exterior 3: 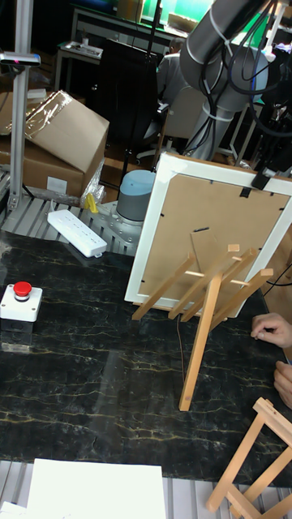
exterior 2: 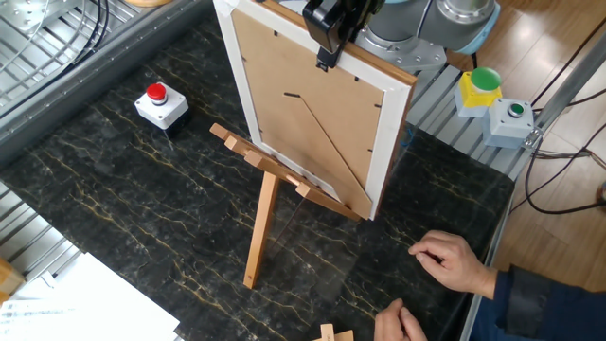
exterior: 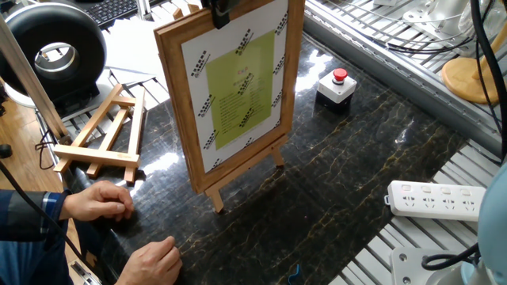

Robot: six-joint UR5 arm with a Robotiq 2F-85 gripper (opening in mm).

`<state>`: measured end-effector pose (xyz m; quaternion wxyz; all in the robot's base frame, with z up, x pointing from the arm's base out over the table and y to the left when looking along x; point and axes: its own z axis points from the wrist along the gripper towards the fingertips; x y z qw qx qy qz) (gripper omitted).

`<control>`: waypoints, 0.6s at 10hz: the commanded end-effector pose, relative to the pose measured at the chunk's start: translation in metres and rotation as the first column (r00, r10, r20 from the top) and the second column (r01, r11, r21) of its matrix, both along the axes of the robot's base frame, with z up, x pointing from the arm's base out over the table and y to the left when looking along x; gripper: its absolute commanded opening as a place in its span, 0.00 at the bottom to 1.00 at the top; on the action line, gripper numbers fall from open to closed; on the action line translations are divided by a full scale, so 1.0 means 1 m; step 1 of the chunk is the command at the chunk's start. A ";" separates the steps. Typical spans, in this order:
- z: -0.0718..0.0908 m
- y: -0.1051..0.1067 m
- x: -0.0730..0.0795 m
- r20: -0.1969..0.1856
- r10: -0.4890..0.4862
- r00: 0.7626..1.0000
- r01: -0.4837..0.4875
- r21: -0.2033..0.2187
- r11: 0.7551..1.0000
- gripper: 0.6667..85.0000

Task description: Put the photo frame on the bracket

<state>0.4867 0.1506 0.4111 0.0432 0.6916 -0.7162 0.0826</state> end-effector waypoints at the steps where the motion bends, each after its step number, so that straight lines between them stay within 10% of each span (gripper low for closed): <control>1: 0.000 0.005 -0.003 -0.006 0.003 1.000 -0.002 0.003 1.000 0.00; 6: -0.001 0.006 0.000 0.001 0.005 1.000 -0.005 0.005 1.000 0.04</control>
